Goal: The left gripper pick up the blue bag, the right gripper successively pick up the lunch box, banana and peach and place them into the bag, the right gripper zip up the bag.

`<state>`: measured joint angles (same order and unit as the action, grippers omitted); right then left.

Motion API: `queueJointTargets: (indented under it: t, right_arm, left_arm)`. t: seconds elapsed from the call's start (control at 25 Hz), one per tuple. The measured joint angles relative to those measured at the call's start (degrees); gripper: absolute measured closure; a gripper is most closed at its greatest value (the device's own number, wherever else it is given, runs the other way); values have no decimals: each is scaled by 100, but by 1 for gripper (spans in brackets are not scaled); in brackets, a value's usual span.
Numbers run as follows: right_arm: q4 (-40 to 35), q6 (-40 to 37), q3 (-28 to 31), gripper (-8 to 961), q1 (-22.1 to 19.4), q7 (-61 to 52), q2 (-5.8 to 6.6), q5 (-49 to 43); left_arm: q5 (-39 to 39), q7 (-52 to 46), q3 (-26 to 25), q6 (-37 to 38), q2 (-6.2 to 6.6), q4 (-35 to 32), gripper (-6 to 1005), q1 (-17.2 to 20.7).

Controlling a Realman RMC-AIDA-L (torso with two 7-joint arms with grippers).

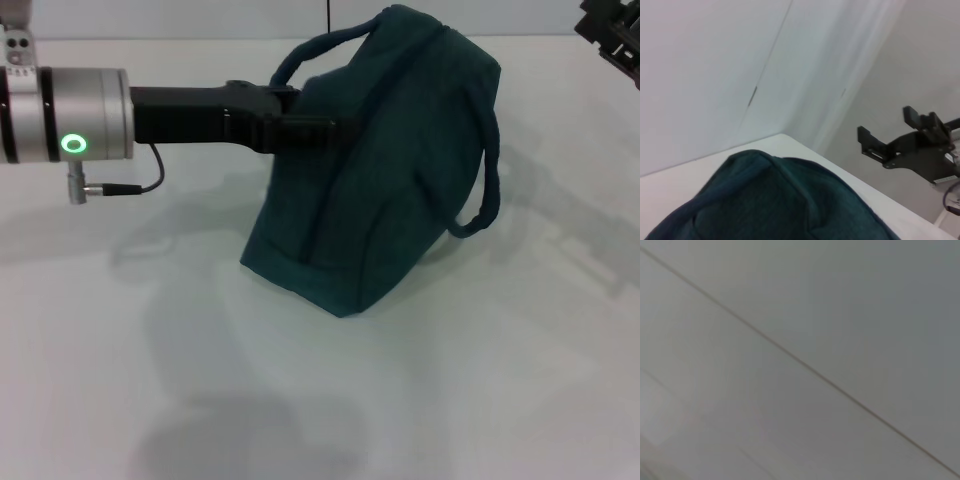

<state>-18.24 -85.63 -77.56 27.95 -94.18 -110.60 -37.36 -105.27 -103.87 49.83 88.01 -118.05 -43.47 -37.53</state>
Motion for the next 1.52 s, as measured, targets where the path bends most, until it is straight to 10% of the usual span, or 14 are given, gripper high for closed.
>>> queueJointTargets:
  t: [0.52, 1.12, 1.52]
  right_arm:
    - [-556, -376, 8, 152, 35, 468, 177, -604]
    - [-958, -1175, 87, 139, 35, 1537, 250, -1215]
    - [-1374, -1213, 85, 139, -4, 2678, -130, -3241]
  left_arm:
    - [369, -293, -17, 455, 86, -926, 114, 504]
    - [1377, -109, -18, 1396, 228, -2174, 116, 1417]
    - [1467, 1138, 28, 2634, 292, -1654, 118, 1705]
